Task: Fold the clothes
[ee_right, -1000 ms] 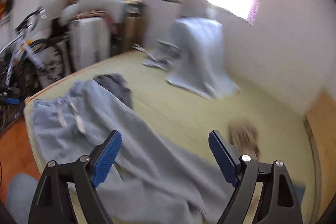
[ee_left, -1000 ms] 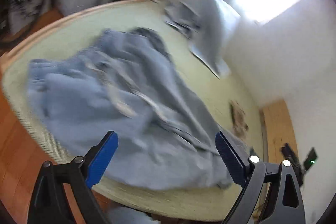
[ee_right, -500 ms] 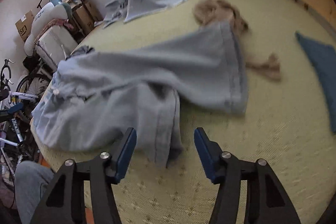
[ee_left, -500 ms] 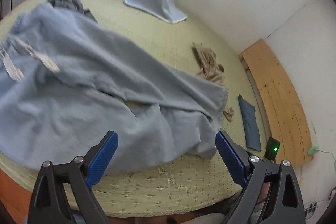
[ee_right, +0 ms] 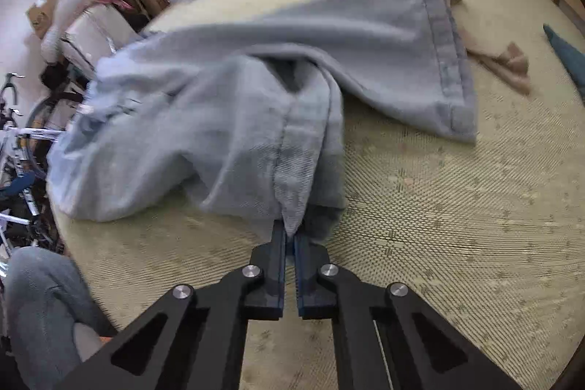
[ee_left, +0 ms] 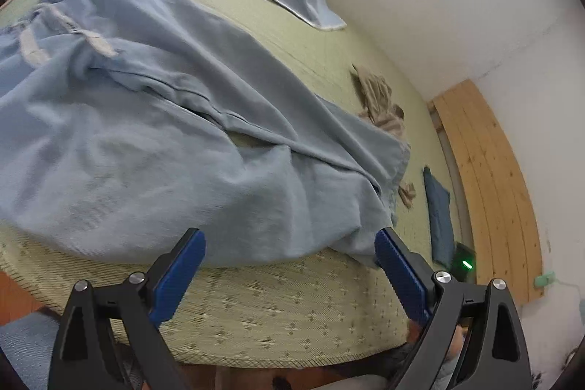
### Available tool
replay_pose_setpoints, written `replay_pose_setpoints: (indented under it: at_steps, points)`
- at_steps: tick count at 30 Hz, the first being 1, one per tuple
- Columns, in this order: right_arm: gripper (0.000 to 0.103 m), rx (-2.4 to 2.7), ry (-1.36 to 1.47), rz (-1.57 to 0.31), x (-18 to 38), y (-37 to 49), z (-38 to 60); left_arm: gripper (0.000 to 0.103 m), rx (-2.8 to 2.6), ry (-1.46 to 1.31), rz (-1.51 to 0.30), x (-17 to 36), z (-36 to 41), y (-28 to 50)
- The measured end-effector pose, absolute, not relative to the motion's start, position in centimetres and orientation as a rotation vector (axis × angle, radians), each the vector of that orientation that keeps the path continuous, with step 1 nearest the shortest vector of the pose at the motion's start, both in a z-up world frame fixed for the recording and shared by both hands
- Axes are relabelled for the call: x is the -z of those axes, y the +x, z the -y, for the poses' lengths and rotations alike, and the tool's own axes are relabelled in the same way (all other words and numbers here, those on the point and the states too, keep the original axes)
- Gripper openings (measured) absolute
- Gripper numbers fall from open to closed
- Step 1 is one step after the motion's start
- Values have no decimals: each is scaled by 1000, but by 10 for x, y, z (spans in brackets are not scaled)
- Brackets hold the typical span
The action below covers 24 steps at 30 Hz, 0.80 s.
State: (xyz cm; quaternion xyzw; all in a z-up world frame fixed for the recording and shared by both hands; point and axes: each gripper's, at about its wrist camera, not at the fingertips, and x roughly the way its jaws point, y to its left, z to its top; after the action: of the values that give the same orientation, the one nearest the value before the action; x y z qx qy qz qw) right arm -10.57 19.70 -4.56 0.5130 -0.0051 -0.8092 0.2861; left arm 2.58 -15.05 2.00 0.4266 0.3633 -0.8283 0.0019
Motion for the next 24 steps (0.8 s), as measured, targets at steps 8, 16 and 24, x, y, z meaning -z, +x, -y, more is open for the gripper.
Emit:
replay_pose_setpoints:
  at_steps: [8, 16, 24]
  points:
    - [2, 2126, 1159, 116, -44, -45, -260, 96, 2517, 1304, -1196, 2, 174, 40]
    - [6, 2053, 1435, -73, -9, -20, -292, 96, 2501, 1420, -1152, 32, 159, 32]
    - [76, 2173, 1470, 52, 16, -83, -296, 96, 2550, 1449, -1060, 40, 138, 22]
